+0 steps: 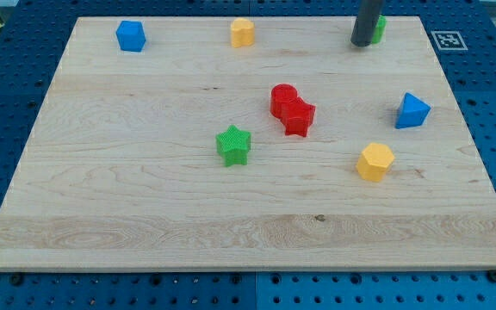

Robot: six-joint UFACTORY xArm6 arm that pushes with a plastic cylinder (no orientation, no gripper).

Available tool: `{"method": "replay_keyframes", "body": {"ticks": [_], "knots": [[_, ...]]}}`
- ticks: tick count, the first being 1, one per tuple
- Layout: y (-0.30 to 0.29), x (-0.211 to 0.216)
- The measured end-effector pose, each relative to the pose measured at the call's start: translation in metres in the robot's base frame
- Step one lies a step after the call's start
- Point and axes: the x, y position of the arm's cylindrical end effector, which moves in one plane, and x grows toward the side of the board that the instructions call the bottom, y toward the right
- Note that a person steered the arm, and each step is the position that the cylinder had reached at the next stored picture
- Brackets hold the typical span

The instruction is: Place the red circle towards the center left of the board

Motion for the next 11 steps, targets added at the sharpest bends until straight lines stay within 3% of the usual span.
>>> {"method": "replay_keyframes", "body": {"ticks": [4,5,6,11], "knots": [[0.008,-0.015],[-0.029,-0.025],[-0.012,-0.047],[0.03,-0.033]]}}
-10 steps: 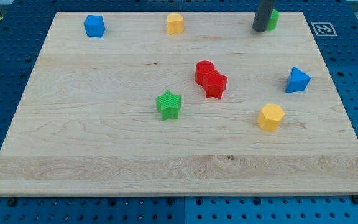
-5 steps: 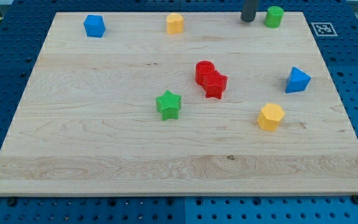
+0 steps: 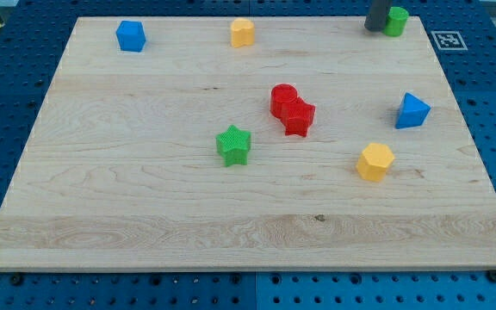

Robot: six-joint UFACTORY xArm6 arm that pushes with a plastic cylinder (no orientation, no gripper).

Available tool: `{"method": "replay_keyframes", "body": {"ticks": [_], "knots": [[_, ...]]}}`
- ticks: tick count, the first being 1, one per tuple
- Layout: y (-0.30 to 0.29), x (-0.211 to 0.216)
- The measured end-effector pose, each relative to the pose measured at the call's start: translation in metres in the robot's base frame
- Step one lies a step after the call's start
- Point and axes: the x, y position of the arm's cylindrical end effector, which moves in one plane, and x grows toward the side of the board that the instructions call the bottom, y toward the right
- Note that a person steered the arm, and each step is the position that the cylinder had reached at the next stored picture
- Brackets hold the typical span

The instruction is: Place the red circle towards the center left of the board

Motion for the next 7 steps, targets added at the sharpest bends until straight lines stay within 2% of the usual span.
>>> {"method": "replay_keyframes", "body": {"ticks": [3,7], "knots": [[-0.014,0.061],[-0.015,0.074]]}}
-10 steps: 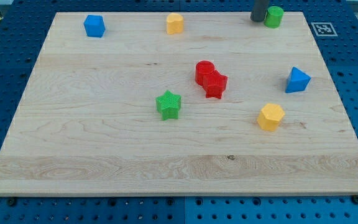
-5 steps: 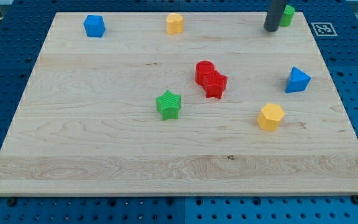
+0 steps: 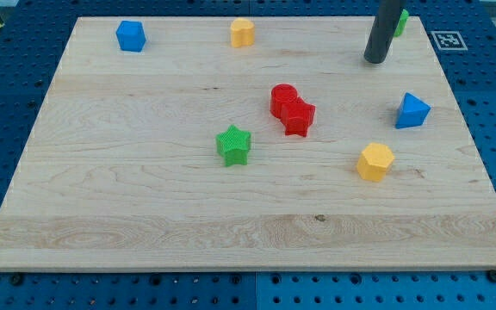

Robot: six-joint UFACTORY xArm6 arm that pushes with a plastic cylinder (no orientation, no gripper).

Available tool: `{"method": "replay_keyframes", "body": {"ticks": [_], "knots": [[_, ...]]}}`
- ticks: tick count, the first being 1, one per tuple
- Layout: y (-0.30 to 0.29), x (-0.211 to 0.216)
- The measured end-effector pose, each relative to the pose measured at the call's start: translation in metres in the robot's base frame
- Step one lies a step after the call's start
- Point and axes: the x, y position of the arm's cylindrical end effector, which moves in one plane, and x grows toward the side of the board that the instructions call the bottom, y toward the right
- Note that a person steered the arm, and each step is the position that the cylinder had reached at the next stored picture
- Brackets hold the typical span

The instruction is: Place the red circle towards the center left of the board

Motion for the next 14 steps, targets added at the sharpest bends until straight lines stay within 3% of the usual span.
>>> {"method": "replay_keyframes", "body": {"ticks": [2,5,6,7,11,14], "knots": [[-0.01,0.004],[-0.031,0.106],[-0.043,0.112],[-0.081,0.108],[-0.141,0.097],[-0.161,0.076]]}}
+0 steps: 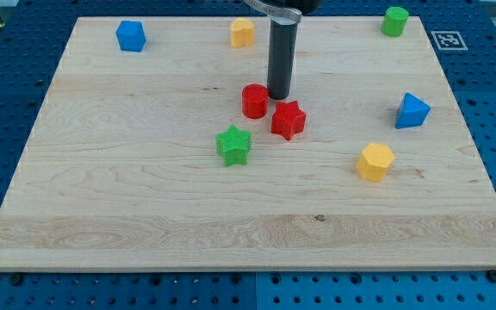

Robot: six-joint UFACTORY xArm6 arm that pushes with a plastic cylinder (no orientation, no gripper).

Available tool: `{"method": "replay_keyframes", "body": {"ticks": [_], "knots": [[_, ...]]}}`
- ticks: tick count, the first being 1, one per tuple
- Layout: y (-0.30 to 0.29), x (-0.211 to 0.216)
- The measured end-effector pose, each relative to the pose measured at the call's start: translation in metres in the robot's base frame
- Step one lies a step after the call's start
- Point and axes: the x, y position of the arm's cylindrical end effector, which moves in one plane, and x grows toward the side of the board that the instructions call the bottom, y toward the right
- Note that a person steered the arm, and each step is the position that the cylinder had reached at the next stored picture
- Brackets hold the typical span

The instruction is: Place the red circle towards the center left of the board

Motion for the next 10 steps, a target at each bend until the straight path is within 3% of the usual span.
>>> {"method": "replay_keyframes", "body": {"ticks": [2,4,5,8,10], "knots": [[-0.026,0.019],[-0.002,0.034],[-0.033,0.052],[-0.095,-0.008],[-0.1,0.009]]}}
